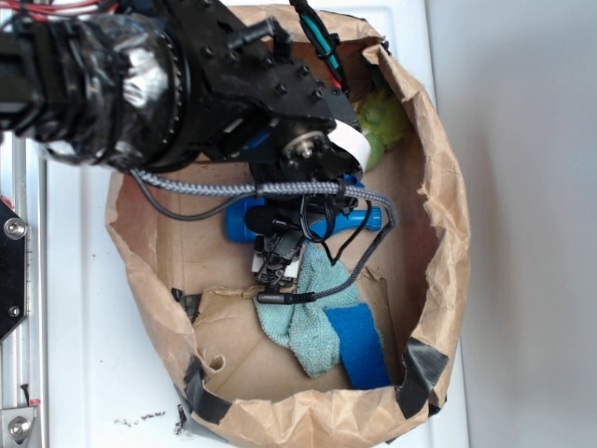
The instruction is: Grab the blue bottle.
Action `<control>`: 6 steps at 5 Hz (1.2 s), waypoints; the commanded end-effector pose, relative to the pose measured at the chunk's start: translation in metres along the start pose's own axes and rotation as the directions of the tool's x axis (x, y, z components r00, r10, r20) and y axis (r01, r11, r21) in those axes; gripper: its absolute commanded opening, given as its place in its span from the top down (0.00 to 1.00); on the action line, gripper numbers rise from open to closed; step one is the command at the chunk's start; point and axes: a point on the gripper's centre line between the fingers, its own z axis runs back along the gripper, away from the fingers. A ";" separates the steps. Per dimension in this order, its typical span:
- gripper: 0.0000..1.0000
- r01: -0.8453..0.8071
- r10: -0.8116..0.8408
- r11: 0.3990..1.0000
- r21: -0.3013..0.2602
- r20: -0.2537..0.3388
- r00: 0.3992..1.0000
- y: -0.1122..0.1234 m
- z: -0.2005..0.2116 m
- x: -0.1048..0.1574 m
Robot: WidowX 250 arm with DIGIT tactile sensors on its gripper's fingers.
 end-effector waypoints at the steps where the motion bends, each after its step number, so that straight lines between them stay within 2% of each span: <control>1: 0.86 -0.023 0.018 0.997 0.070 0.062 0.998 -0.005 -0.008 0.009; 2: 1.00 -0.058 0.054 0.996 0.074 0.050 0.997 -0.004 -0.006 0.010; 3: 1.00 -0.071 0.069 0.996 0.055 0.046 0.997 -0.001 0.001 0.012; 4: 1.00 -0.129 0.129 0.991 0.016 0.027 0.991 0.000 0.036 0.010; 6: 1.00 -0.145 0.145 0.985 -0.099 -0.002 0.989 0.010 0.096 0.007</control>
